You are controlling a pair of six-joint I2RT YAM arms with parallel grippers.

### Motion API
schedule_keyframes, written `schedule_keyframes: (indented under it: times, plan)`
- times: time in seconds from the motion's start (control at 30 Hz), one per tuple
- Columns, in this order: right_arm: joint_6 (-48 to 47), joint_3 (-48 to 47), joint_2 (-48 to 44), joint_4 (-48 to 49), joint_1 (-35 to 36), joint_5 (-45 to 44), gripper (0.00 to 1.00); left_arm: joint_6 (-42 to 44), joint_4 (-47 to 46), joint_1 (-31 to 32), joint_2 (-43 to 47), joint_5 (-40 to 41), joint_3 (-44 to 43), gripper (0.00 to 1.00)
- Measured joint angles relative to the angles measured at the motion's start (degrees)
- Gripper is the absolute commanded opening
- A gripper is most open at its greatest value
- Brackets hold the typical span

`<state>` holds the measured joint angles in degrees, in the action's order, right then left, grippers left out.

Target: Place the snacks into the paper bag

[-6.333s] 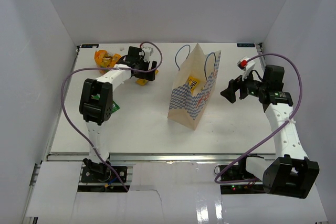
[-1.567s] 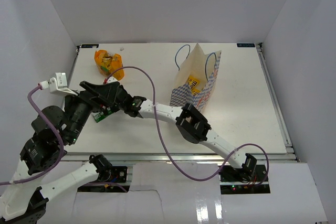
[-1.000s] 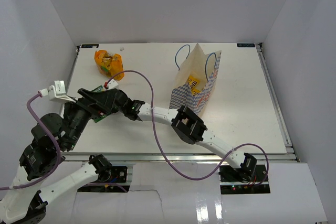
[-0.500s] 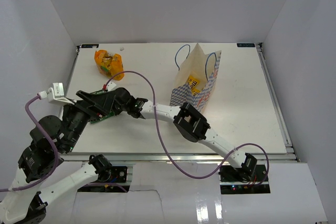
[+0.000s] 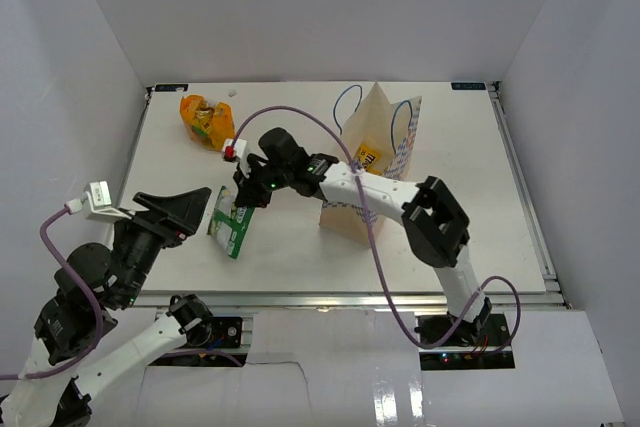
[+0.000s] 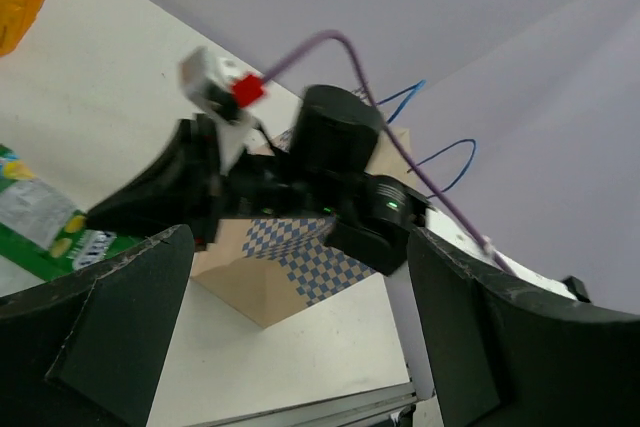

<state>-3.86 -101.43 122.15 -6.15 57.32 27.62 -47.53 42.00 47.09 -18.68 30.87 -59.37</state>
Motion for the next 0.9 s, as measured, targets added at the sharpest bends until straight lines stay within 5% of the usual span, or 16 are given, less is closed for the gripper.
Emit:
schedule_keyframes:
  times: [0.2, 0.4, 0.67, 0.9]
  plan:
    - [-10.38, 17.16, -16.02, -0.76, 1.25, -1.11, 0.08, -6.08, 1.44, 0.0, 2.8, 1.77, 5.77, 0.98]
    - [-17.18, 26.25, -19.74, -3.45, 1.7, -3.28, 0.08, -13.88, 2.99, 0.0, 1.01, -1.66, 14.88, 0.98]
    - [-18.08, 27.61, -19.91, -5.27, 1.53, -4.92, 0.08, -10.32, 1.53, 0.02, -0.74, -20.2, 26.71, 0.98]
    - [-18.03, 24.79, -19.89, -5.6, 1.51, -4.94, 0.08, -18.21, 3.69, 0.02, 10.71, -14.23, 26.45, 0.98]
